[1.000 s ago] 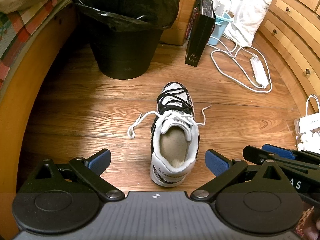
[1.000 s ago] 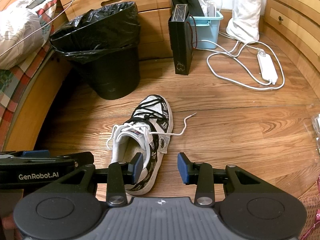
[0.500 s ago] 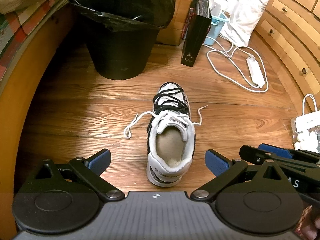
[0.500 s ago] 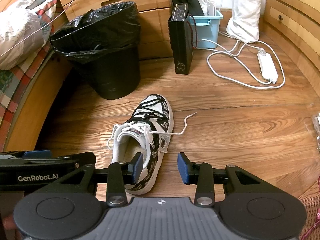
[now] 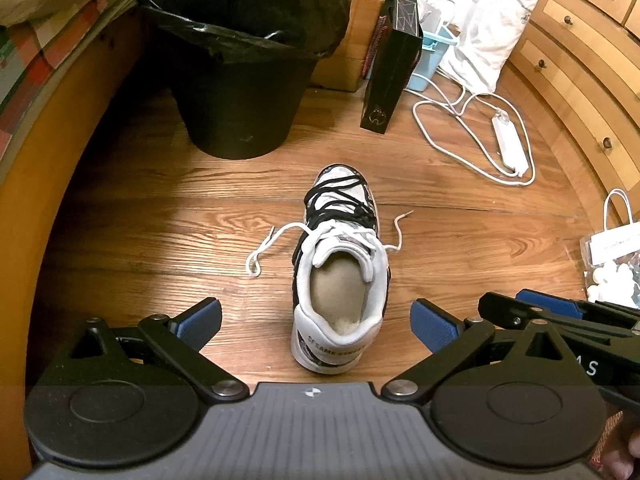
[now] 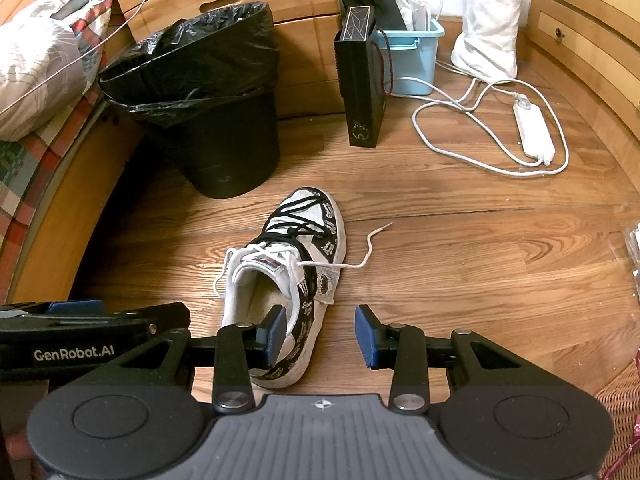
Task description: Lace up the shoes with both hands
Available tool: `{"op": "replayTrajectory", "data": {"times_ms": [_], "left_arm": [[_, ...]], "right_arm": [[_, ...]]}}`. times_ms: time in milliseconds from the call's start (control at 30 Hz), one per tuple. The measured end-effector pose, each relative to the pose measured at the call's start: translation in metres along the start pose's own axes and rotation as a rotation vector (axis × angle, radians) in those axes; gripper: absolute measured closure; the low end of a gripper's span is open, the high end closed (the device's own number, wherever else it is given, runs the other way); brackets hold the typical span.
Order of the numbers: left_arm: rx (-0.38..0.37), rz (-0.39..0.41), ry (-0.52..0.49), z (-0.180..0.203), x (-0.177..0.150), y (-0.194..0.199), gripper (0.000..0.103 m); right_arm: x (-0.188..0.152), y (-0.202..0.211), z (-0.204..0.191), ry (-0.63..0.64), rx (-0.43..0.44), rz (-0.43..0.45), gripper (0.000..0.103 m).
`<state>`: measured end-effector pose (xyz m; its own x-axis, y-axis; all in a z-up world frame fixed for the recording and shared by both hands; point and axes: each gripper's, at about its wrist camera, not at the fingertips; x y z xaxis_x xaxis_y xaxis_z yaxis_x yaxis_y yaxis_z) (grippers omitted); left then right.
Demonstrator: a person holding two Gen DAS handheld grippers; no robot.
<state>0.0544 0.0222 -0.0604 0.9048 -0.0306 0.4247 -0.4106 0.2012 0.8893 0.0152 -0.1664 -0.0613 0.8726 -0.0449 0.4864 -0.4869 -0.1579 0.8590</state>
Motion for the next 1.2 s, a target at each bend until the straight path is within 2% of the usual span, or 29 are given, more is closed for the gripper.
{"op": "replayTrajectory", "data": {"times_ms": [1200], "left_arm": [[0.0,0.002,-0.004,0.0021,-0.0015,0.0001,0.0]], "right_arm": [[-0.0014,0.0005,0.0002,-0.004,0.003,0.001,0.061]]}}
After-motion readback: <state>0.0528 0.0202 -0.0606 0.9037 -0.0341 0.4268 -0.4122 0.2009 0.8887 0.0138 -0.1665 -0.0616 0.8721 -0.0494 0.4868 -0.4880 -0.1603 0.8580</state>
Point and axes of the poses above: each gripper's, at about its wrist camera, not at the fingertips, and y roughly against the way its jaws point, z to its right, x to its top, and after that the axes turned 4 degrees about -z, right-handed
